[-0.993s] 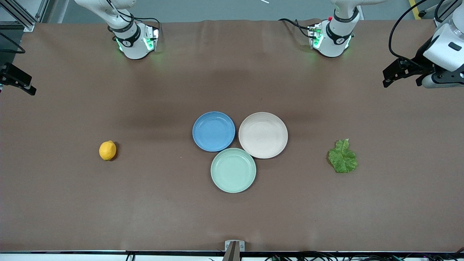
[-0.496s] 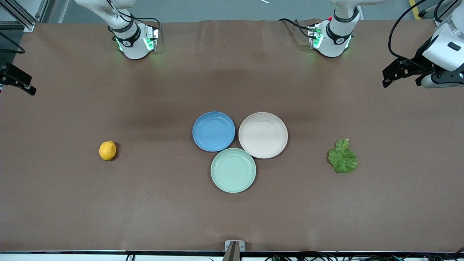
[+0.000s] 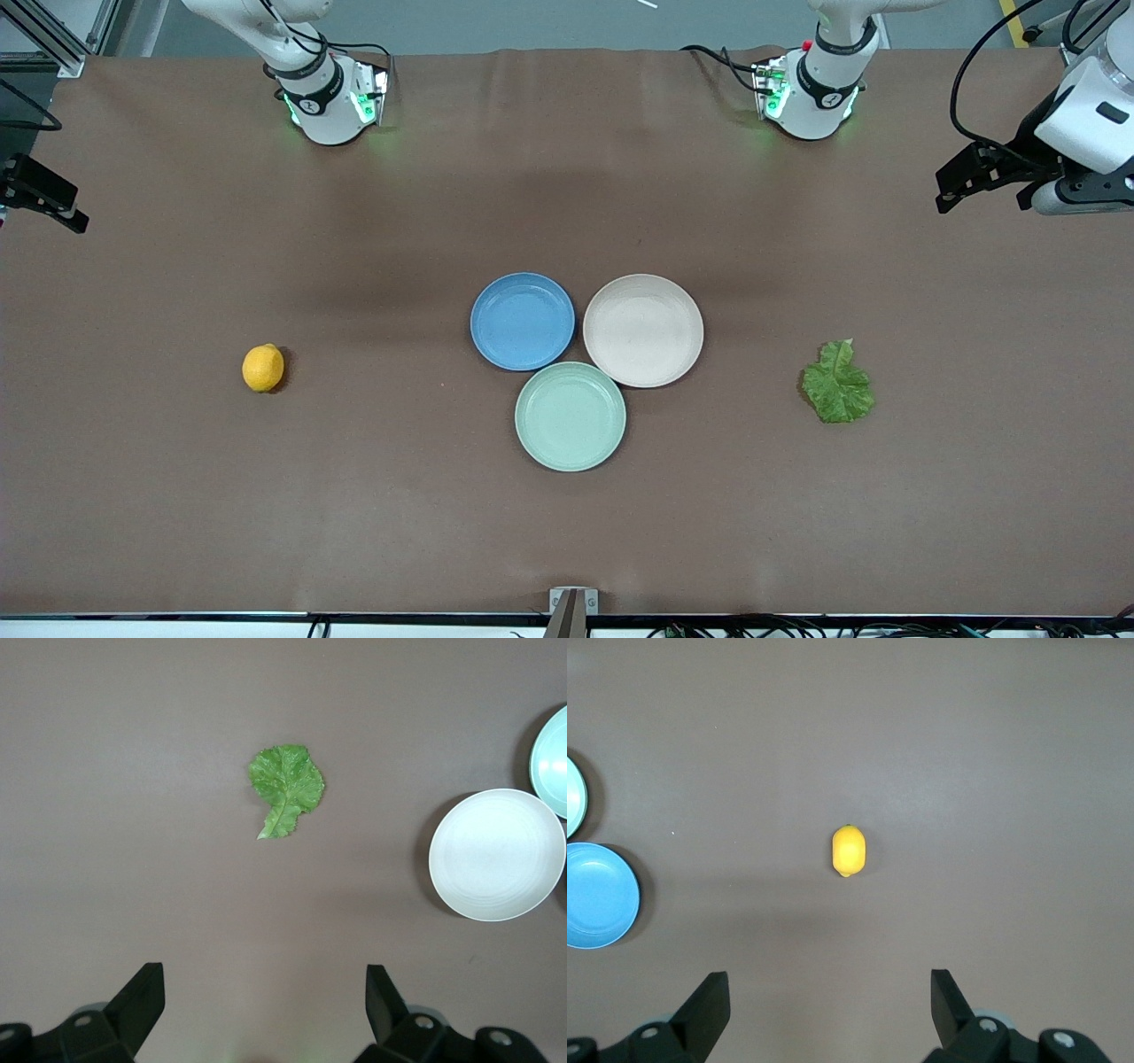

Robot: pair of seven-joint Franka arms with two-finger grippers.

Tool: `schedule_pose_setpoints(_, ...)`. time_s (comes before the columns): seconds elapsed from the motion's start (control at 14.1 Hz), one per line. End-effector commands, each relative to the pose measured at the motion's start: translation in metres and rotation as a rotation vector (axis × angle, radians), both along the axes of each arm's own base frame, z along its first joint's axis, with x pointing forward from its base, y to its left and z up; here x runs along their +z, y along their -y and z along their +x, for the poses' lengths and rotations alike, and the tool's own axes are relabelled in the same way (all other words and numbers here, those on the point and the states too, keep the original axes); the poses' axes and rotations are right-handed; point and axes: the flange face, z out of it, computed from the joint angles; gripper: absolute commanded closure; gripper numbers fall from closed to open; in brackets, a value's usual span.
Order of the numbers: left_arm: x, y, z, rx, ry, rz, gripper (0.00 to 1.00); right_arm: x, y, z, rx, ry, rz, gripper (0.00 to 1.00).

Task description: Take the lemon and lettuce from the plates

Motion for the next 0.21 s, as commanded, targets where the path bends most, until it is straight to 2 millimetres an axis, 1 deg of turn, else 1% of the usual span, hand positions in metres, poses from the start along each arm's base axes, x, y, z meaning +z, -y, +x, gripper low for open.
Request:
schedule_pose_setpoints(0.0, 0.0075, -0.0014, 0.0003, 0.007, -0.003, -0.003, 0.0, 0.002, 0.0027, -0.0026, -0.009, 0.005, -0.008, 0.0)
schedule_pose_setpoints(0.14, 0.0075, -0.0014, 0.0003, 0.007, -0.003, -0.003, 0.0, 0.002, 0.0027, -0.0026, -0.009, 0.005, -0.008, 0.0)
